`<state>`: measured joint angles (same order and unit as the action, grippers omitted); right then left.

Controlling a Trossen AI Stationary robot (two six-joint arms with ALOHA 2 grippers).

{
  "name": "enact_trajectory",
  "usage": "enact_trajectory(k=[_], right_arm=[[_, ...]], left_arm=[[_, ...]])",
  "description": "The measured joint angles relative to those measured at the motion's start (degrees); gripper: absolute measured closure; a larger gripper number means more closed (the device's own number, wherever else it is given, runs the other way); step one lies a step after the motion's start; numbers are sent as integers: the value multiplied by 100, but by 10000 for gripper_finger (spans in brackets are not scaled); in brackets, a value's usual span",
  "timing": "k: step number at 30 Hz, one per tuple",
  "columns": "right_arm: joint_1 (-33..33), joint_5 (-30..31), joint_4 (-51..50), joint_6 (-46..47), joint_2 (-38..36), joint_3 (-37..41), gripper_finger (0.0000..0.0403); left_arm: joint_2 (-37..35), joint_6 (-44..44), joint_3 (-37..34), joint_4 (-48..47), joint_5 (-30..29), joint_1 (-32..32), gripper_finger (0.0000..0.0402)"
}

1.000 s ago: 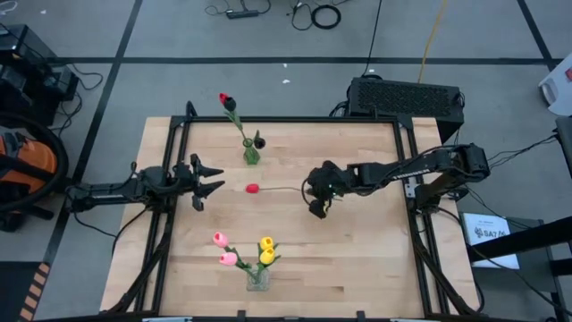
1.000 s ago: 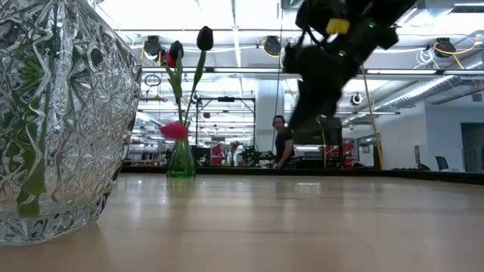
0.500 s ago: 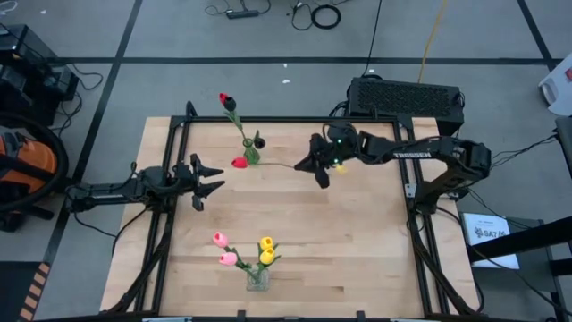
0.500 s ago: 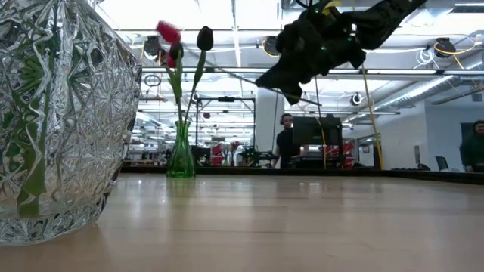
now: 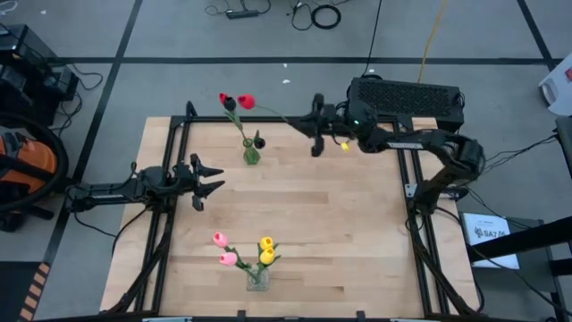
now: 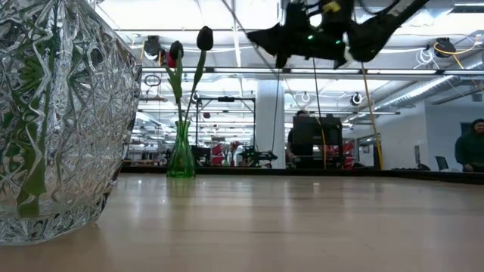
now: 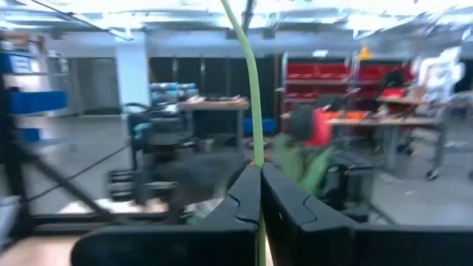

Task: Sort flowers into vase by color
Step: Put the red flower into the green vase

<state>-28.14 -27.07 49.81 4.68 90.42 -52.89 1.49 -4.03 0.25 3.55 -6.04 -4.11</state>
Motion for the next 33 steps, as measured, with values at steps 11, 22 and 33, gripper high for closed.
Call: enact_trajectory(k=[11,22,33], right_arm=[[-79,-586,1166,748,2440,-2896,403],[-34,-126,3340,2736,4439,-4241,403],[172,-178,3372,3387,5515,-5363,403]], left_arm=[[-1,-1,0,0,0,0,217],[-1,0,0,-2,0,-1,217],[-1,0,0,0,0,-1,217]])
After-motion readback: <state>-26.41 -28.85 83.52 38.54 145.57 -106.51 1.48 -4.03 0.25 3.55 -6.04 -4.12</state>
